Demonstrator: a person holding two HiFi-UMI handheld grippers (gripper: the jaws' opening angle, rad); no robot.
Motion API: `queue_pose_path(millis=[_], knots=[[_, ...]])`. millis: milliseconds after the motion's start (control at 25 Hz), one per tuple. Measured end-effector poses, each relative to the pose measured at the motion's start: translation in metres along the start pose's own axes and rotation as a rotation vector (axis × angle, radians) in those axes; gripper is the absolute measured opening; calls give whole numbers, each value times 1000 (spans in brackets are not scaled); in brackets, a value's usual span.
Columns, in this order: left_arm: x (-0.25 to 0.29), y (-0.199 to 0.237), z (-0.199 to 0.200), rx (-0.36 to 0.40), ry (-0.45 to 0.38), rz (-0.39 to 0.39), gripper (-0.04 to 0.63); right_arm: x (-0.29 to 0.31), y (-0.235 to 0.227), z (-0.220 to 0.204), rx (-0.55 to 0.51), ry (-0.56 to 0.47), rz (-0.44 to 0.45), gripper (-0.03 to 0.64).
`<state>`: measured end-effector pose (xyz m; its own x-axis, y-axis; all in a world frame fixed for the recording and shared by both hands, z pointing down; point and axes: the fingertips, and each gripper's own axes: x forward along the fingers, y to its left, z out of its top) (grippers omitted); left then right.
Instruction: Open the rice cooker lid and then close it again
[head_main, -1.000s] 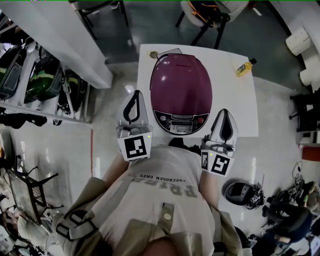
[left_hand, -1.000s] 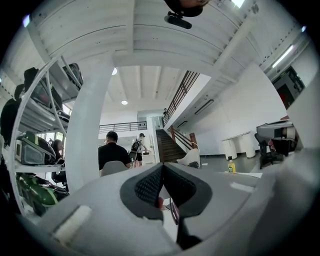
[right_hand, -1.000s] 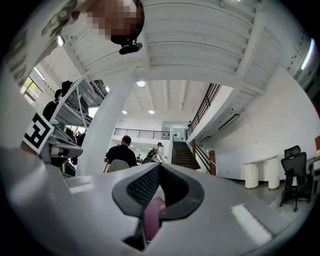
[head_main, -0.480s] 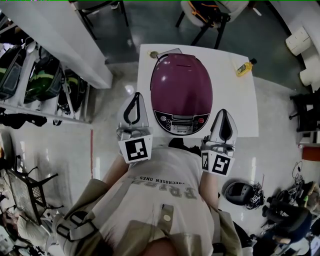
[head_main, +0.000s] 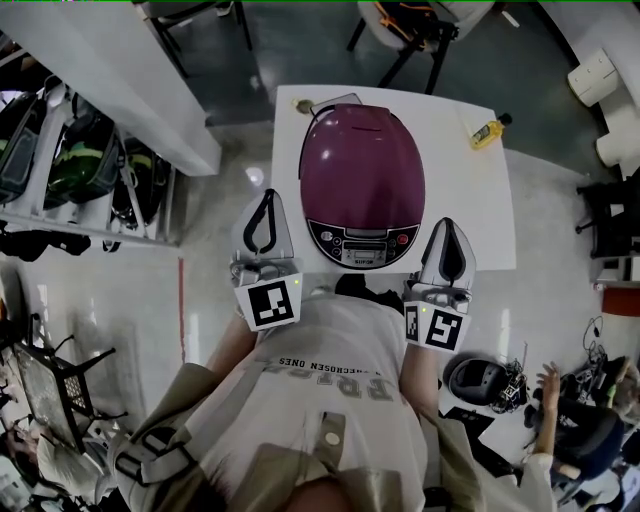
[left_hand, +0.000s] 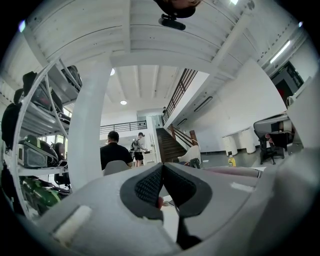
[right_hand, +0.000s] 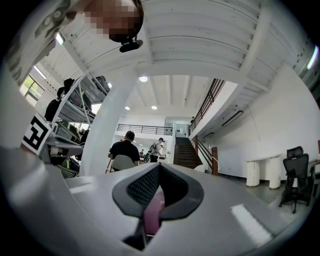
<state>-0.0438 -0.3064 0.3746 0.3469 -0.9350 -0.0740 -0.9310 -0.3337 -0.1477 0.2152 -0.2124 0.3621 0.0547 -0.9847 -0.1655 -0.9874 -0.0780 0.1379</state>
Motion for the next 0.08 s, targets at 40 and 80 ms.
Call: queue_pose_path(millis=[40,80], knots=[[0,1,-1,0,1,1,9,1,1,0,-2,0,2,-2],[0,2,-2,0,2,3,9,1,1,0,-4,0,5,-2]])
